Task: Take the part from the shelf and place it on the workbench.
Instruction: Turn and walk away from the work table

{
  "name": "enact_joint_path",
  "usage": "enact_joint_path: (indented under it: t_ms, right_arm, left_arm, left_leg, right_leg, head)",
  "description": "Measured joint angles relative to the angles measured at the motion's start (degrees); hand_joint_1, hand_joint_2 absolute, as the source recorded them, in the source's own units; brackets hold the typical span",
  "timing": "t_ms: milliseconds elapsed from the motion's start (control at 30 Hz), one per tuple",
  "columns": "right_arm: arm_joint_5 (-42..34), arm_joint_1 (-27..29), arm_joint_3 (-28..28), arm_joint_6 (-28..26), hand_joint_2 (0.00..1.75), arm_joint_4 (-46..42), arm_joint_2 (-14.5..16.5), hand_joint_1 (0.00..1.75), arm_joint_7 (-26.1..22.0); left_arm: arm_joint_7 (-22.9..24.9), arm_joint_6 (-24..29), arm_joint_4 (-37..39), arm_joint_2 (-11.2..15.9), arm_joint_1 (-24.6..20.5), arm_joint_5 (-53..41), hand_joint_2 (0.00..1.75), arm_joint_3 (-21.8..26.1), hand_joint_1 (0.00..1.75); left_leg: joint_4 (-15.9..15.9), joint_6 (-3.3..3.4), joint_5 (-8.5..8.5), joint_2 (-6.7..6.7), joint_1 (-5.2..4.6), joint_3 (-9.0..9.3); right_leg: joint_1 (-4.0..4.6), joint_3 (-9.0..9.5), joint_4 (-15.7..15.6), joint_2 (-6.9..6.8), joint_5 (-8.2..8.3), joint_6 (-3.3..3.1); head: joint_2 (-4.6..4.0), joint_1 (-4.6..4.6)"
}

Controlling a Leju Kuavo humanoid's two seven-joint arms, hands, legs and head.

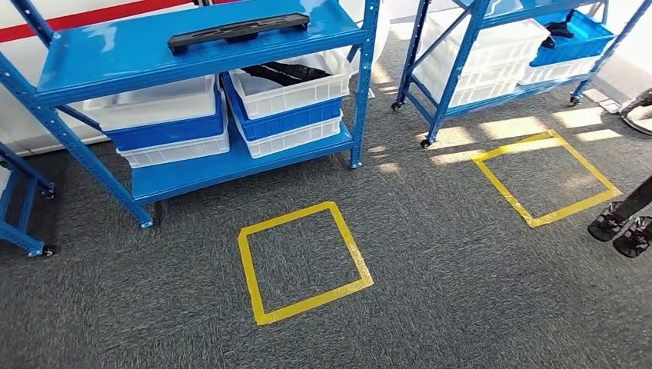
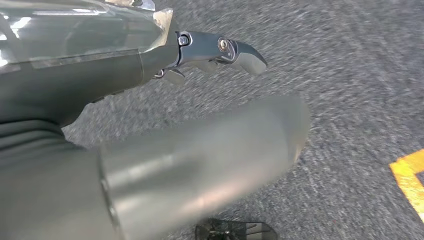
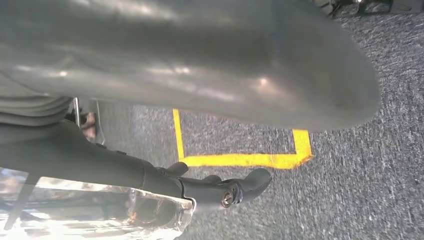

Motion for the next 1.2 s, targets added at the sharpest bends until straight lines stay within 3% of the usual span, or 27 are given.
enact_joint_path:
  t_ms: [67, 100, 133, 200, 267, 333, 400, 467, 500, 533, 567, 633, 700, 767, 800, 867, 933, 1000, 1033, 1067, 1133, 1200]
  right_arm:
    - [0.0, 0.1, 0.0, 0.0, 0.00, 0.0, 0.0, 0.00, 0.0]
    - [0.0, 0.0, 0.0, 0.0, 0.00, 0.0, 0.0, 0.00, 0.0]
    - [0.0, 0.0, 0.0, 0.0, 0.00, 0.0, 0.0, 0.00, 0.0]
    - [0.0, -0.1, 0.1, 0.0, 0.00, 0.0, 0.0, 0.00, 0.0]
    - [0.0, -0.1, 0.1, 0.0, 0.00, 0.0, 0.0, 0.00, 0.0]
    - [0.0, -0.3, 0.2, 0.0, 0.00, 0.0, 0.0, 0.00, 0.0]
    - [0.0, -0.2, 0.3, 0.0, 0.00, 0.0, 0.0, 0.00, 0.0]
    - [0.0, 0.0, 0.3, 0.2, 0.00, 0.0, 0.0, 0.00, 0.0]
    - [0.0, 0.1, 0.3, 0.3, 0.00, 0.0, 0.0, 0.00, 0.0]
    - [0.0, 0.1, 0.3, 0.4, 0.00, 0.0, -0.1, 0.00, 0.0]
    - [0.0, 0.0, 0.3, 0.4, 0.00, 0.0, -0.1, 0.00, 0.0]
    - [0.0, -0.1, 0.3, 0.4, 0.00, 0.0, 0.0, 0.00, 0.0]
    - [0.0, -0.2, 0.3, 0.4, 0.00, 0.0, 0.0, 0.00, 0.0]
    - [0.0, -0.5, 0.3, 0.4, 0.00, 0.0, 0.1, 0.00, 0.0]
    - [0.0, -0.6, 0.3, 0.4, 0.00, 0.0, 0.1, 0.00, 0.0]
    - [0.0, -0.7, 0.4, 0.4, 0.00, 0.0, 0.0, 0.00, 0.0]
    - [0.0, -0.5, 0.4, 0.5, 0.00, 0.0, -0.1, 0.00, 0.0]
    - [0.0, -0.2, 0.4, 0.5, 0.00, 0.0, -0.2, 0.00, -0.1]
    - [0.0, -0.1, 0.4, 0.5, 0.00, 0.0, -0.3, 0.00, -0.1]
    - [0.0, -0.1, 0.4, 0.5, 0.00, 0.0, -0.3, 0.00, -0.1]
    - [0.0, -0.2, 0.4, 0.5, 0.00, 0.0, -0.4, 0.00, -0.1]
    - [0.0, -0.3, 0.4, 0.5, 0.00, 0.0, -0.4, 0.00, -0.2]
  left_arm:
    - [0.0, 0.0, 0.0, -0.1, 0.1, 0.0, 1.75, 0.0, 0.00]
    - [0.0, 0.0, 0.0, -0.1, 0.1, 0.0, 1.75, 0.0, 0.00]
    - [0.0, 0.0, 0.0, -0.1, 0.2, 0.0, 1.75, 0.0, 0.00]
    - [0.0, 0.0, 0.0, -0.1, 0.2, 0.0, 1.75, 0.0, 0.00]
    - [0.0, 0.0, 0.0, 0.0, 0.3, 0.0, 1.75, 0.0, 0.00]
    - [0.0, 0.0, 0.0, 0.0, 0.5, 0.0, 1.75, 0.0, 0.00]
    - [0.0, 0.1, 0.0, 0.0, 0.4, 0.0, 1.75, 0.0, 0.00]
    - [-0.1, 0.0, 0.0, -0.1, 0.3, 0.0, 1.75, 0.0, 0.00]
    - [-0.1, 0.0, 0.0, -0.1, 0.3, -0.1, 1.75, 0.0, 0.00]
    - [-0.1, 0.0, 0.0, -0.1, 0.3, -0.1, 1.75, 0.0, 0.00]
    - [-0.1, 0.0, 0.0, -0.1, 0.4, -0.1, 1.75, 0.0, 0.00]
    - [-0.1, 0.0, 0.0, -0.1, 0.3, -0.2, 1.75, 0.0, 0.00]
    - [-0.2, 0.0, 0.0, 0.0, 0.0, -0.3, 1.75, 0.0, 0.00]
    - [-0.2, 0.0, 0.0, 0.0, 0.0, -0.3, 1.75, 0.0, 0.00]
    - [-0.2, 0.0, 0.0, 0.0, 0.0, -0.3, 1.75, 0.0, 0.00]
    - [-0.2, 0.0, 0.0, 0.0, 0.0, -0.3, 1.75, 0.0, 0.00]
    - [-0.2, 0.0, 0.0, -0.1, -0.2, -0.3, 1.75, 0.0, 0.00]
    - [-0.2, 0.0, 0.0, -0.1, -0.3, -0.3, 1.75, 0.0, 0.00]
    - [-0.2, 0.0, 0.0, -0.2, -0.3, -0.3, 1.75, 0.0, 0.00]
    - [-0.2, 0.0, 0.0, -0.2, -0.3, -0.3, 1.75, 0.0, 0.00]
    - [-0.3, 0.0, 0.0, -0.3, -0.2, -0.3, 1.75, 0.0, 0.00]
    - [-0.3, 0.0, 0.0, -0.3, -0.2, -0.3, 1.75, 0.0, 0.00]
  left_leg:
    - [0.3, -0.47, -0.13, -1.54, 0.23, -0.01]
    - [0.7, -0.87, -0.32, -2.25, 0.24, -0.09]
    - [1.1, -1.31, -0.57, -2.85, 0.22, -0.23]
    - [1.6, -2.01, -0.89, -3.64, 0.08, -0.54]
    - [1.8, -2.38, -0.91, -3.94, 0.32, -0.77]
    - [4.0, -2.81, -2.19, -1.86, 0.43, -1.78]
    - [10.3, -3.24, -5.45, 1.14, 0.39, -4.87]
    - [17.0, -3.37, -7.92, 2.23, 0.48, -8.58]
    - [18.1, -3.25, -7.74, 2.43, 0.50, -9.38]
    - [17.1, -3.03, -6.51, 2.61, 0.48, -9.08]
    - [13.9, -2.63, -4.49, 3.05, 0.39, -7.58]
    - [6.4, -1.60, -1.48, 5.23, -0.10, -3.76]
    - [2.9, -1.00, -0.96, 6.62, -0.68, -1.99]
    - [2.5, -0.73, -1.05, 5.66, -0.98, -1.92]
    - [1.9, -0.54, -0.75, 5.00, -0.84, -1.53]
    - [0.4, -0.10, 0.04, 3.65, -0.38, -0.58]
    - [-0.2, 0.14, 0.37, 2.18, -0.12, -0.16]
    - [-0.1, 0.13, 0.30, 0.45, -0.13, -0.14]
    - [-0.1, 0.09, 0.25, -0.40, -0.12, -0.10]
    - [-0.1, 0.00, 0.19, -1.24, -0.10, -0.02]
    - [0.2, -0.39, -0.04, -2.79, -0.08, 0.15]
    - [0.6, -1.01, -0.42, -3.97, -0.25, 0.09]
  right_leg:
    - [-0.57, 2.61, -5.9, 0.74, 3.07, 1.48]
    - [-0.75, 4.30, -9.7, 1.63, 4.55, 1.96]
    - [-0.87, 5.58, -12.6, 2.36, 5.57, 2.01]
    - [-0.71, 6.42, -14.4, 2.85, 5.92, 1.13]
    - [-0.73, 6.79, -14.5, 1.96, 6.04, 0.18]
    - [-0.77, 7.05, -14.5, 1.03, 6.16, -0.43]
    - [-0.60, 7.17, -14.6, -0.08, 6.02, -0.86]
    - [-0.33, 7.27, -14.6, -1.51, 5.74, -1.25]
    - [-0.21, 7.36, -14.6, -2.24, 5.59, -1.43]
    - [-0.10, 7.50, -14.6, -2.90, 5.44, -1.54]
    - [0.03, 7.73, -14.6, -3.51, 5.24, -1.61]
    - [0.32, 8.17, -14.7, -4.60, 4.80, -1.52]
    - [0.40, 8.36, -14.8, -5.58, 4.39, -1.11]
    - [0.38, 8.99, -15.4, -6.72, 4.22, -0.50]
    - [0.44, 9.32, -15.5, -6.62, 4.11, -0.22]
    - [0.49, 8.82, -13.5, -4.03, 3.06, 0.03]
    - [0.33, 5.27, -6.8, -0.78, 0.40, -0.19]
    - [0.26, 1.25, -0.4, 0.02, -1.28, 0.00]
    - [0.21, 0.46, 0.0, 0.09, -0.73, 0.43]
    - [0.13, 0.79, -1.8, 0.21, 0.76, 1.00]
    - [-0.22, 3.66, -9.7, 1.68, 4.81, 1.95]
    - [-0.28, 5.80, -15.1, 3.09, 7.02, 1.53]
  head:
    - [0.00, 0.00]
    - [0.00, 0.02]
    - [0.00, 0.09]
    - [0.00, 0.13]
    - [0.00, 0.09]
    - [0.00, -0.14]
    - [0.00, -0.51]
    - [0.00, -0.62]
    - [0.00, -0.64]
    - [0.00, -0.64]
    - [0.00, -0.65]
    - [0.00, -0.56]
    - [0.00, -0.50]
    - [0.00, -0.60]
    - [0.00, -0.58]
    - [0.00, -0.52]
    - [0.00, -0.34]
    - [0.00, -0.23]
    - [0.00, -0.22]
    - [0.00, -0.21]
    - [0.00, -0.16]
    - [0.00, -0.08]
